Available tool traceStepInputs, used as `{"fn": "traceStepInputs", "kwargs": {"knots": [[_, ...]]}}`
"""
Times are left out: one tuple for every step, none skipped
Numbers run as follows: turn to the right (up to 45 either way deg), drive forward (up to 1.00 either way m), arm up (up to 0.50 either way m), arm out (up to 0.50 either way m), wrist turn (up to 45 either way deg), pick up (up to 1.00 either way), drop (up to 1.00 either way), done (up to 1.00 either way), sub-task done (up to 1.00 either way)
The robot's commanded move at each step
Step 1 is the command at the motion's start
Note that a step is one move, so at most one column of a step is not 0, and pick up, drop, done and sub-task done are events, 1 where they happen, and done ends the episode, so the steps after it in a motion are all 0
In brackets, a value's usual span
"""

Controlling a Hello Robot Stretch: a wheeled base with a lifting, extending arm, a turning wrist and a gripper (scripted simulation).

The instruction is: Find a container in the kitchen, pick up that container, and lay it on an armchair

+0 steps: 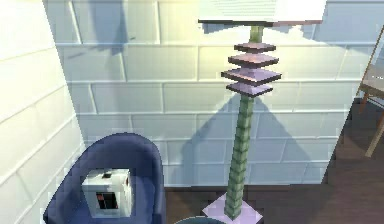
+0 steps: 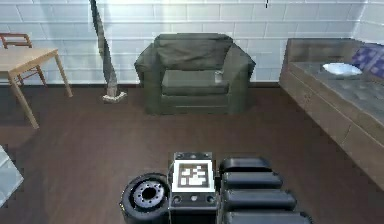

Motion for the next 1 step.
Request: {"fn": "traceStepInputs", "kwargs": {"knots": [[3.0, 0.0, 0.0, 0.0, 0.0, 0.0, 0.0, 0.0, 0.0]]}}
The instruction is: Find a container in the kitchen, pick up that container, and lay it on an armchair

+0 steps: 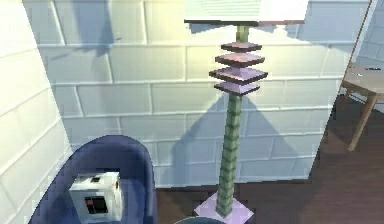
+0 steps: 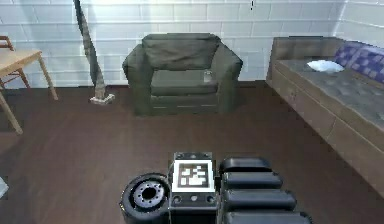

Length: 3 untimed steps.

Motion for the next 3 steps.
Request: {"fn": "traceStepInputs", "kwargs": {"knots": [[0.0, 0.2, 0.0, 0.0, 0.0, 0.0, 0.0, 0.0, 0.0], [-45.0, 0.0, 0.0, 0.0, 0.0, 0.0, 0.0, 0.0, 0.0], [-45.0, 0.0, 0.0, 0.0, 0.0, 0.0, 0.0, 0.0, 0.0]]}}
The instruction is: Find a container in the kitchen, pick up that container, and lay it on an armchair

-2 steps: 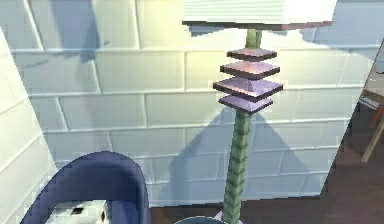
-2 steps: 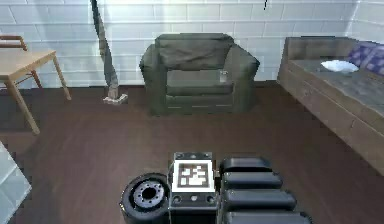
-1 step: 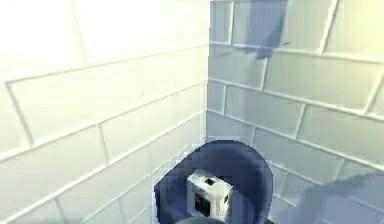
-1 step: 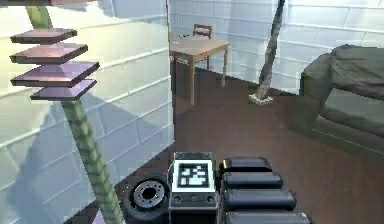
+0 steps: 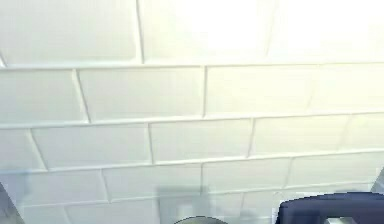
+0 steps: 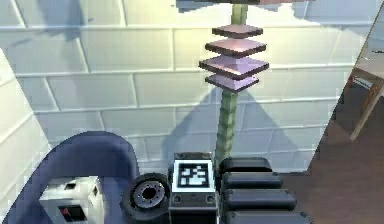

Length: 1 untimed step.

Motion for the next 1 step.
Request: {"fn": "traceStepInputs", "kwargs": {"knots": [[-33.0, 0.0, 0.0, 0.0, 0.0, 0.0, 0.0, 0.0, 0.0]]}}
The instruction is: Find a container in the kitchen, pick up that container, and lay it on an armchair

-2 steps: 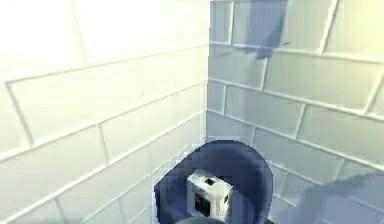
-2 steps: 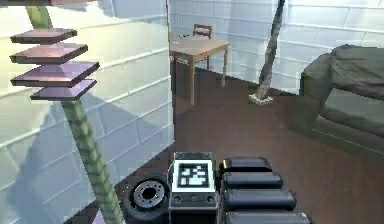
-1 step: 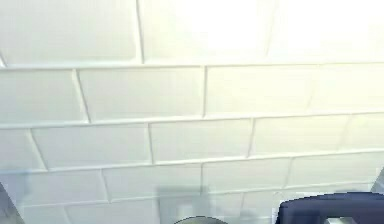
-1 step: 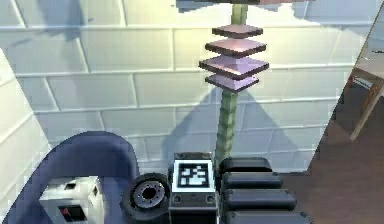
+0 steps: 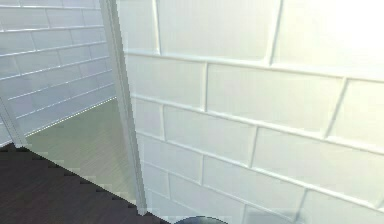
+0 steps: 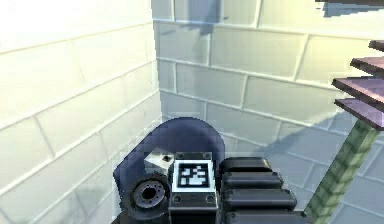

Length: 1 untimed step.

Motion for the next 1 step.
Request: {"fn": "traceStepInputs", "kwargs": {"knots": [[0.0, 0.0, 0.0, 0.48, 0.0, 0.0, 0.0, 0.0, 0.0]]}}
